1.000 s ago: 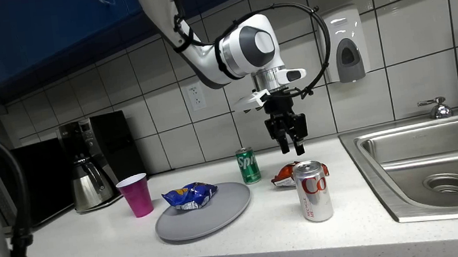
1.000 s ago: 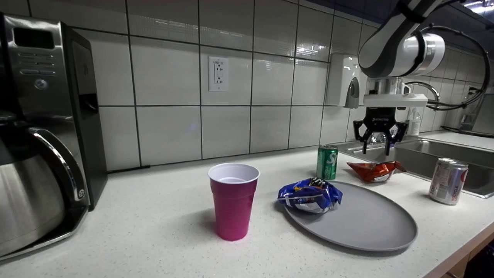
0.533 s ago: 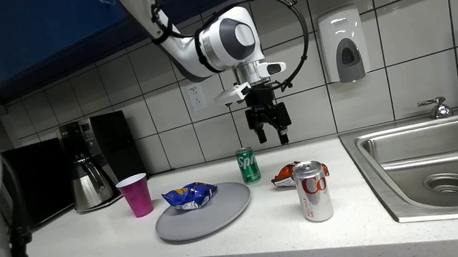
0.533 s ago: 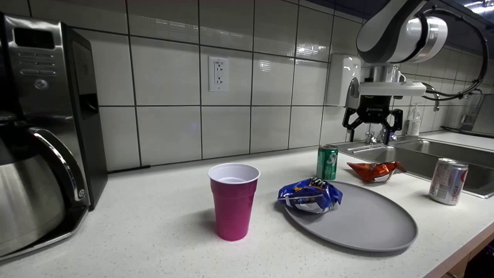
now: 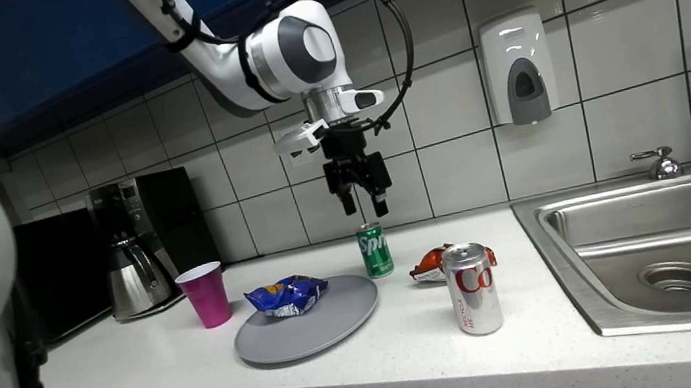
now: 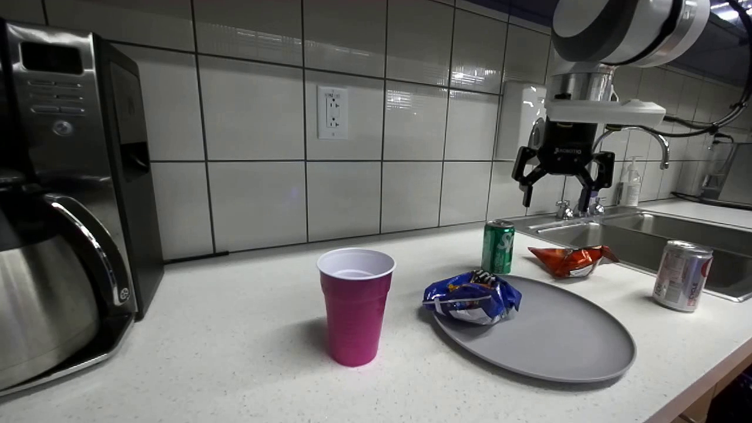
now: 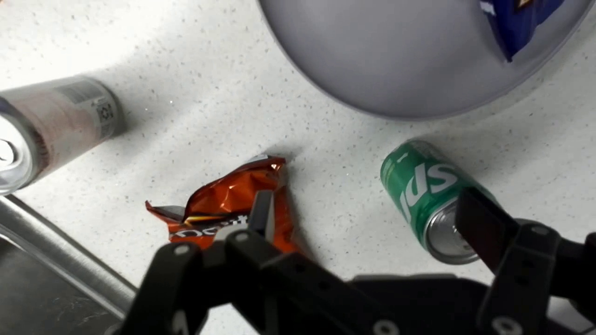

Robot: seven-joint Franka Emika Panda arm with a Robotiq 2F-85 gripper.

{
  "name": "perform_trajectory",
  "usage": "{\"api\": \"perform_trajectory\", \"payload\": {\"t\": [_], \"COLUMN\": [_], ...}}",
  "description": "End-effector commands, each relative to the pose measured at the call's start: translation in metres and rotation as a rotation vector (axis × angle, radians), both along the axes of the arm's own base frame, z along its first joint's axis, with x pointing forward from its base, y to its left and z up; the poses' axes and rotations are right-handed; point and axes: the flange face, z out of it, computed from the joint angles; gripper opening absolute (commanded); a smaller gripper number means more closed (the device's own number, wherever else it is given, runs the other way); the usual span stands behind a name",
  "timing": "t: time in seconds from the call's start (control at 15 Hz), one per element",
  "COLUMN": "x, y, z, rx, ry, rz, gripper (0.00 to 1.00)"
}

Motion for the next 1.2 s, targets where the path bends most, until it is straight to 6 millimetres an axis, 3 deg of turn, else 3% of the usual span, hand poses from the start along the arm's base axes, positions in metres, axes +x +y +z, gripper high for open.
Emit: {"api": "perform_trajectory", "payload": {"t": [0.0, 0.47, 0.53, 0.73, 1.13], "x": [-0.028, -0.054, -0.039, -0.045, -0.046], "y": [0.032, 0.097, 0.082, 0.097, 0.097], "z": [0.014, 0.019, 0.012, 0.013, 0.013], "rx": [-0.004, 0.004, 0.005, 0.003, 0.003], "ry": [-0.019, -0.005, -0.004, -0.003, -0.003], "rz": [0.035, 0.13, 0.131, 0.147, 0.147], "gripper": [1.0, 1.0, 1.0, 1.0, 1.0]}}
